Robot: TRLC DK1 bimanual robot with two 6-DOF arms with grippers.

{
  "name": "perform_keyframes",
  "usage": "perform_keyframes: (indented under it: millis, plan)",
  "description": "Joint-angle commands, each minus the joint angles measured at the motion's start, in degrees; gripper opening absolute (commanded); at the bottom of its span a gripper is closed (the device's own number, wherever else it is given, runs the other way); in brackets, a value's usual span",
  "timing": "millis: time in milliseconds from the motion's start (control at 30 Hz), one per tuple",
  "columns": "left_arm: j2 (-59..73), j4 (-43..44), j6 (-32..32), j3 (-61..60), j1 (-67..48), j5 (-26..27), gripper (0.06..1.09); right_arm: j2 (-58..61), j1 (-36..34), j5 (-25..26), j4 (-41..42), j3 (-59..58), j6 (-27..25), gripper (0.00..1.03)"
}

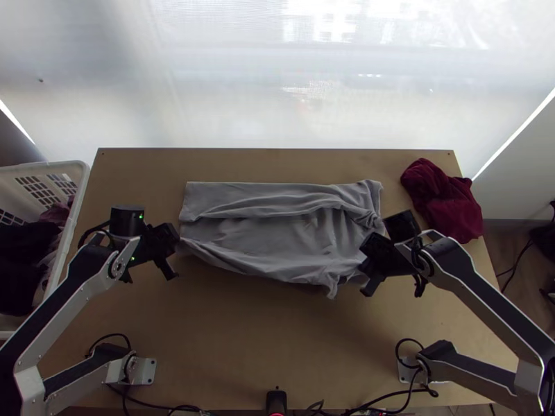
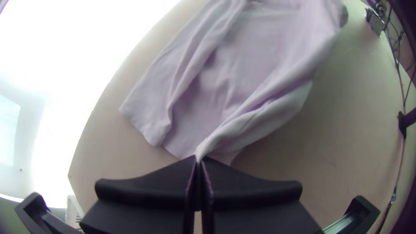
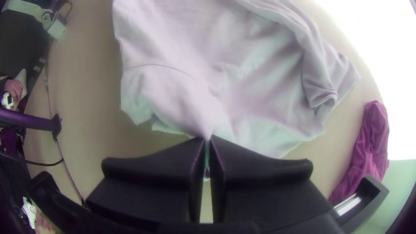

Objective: Fold the t-shirt

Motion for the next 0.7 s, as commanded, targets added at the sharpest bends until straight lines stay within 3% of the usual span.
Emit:
perform_keyframes:
  millis: [0,367,667]
  plan:
    - [12.15,4.79,-1.43,9.13,4.72,0.51,0.10,7.95,-4.67,-0.89,2.74,6.06,-1.73,0.03]
    - [21.20,7.61,-5.39,16.34,6.83,0.51,0.10,18.15,-8.01,-0.97,3.97,15.20,-2.61,0.03]
    - [21.82,7.52,-4.60,13.53,4.28,0.42,0.10,26.76,-10.73,-0.97,3.97,21.53,-2.70,0.03]
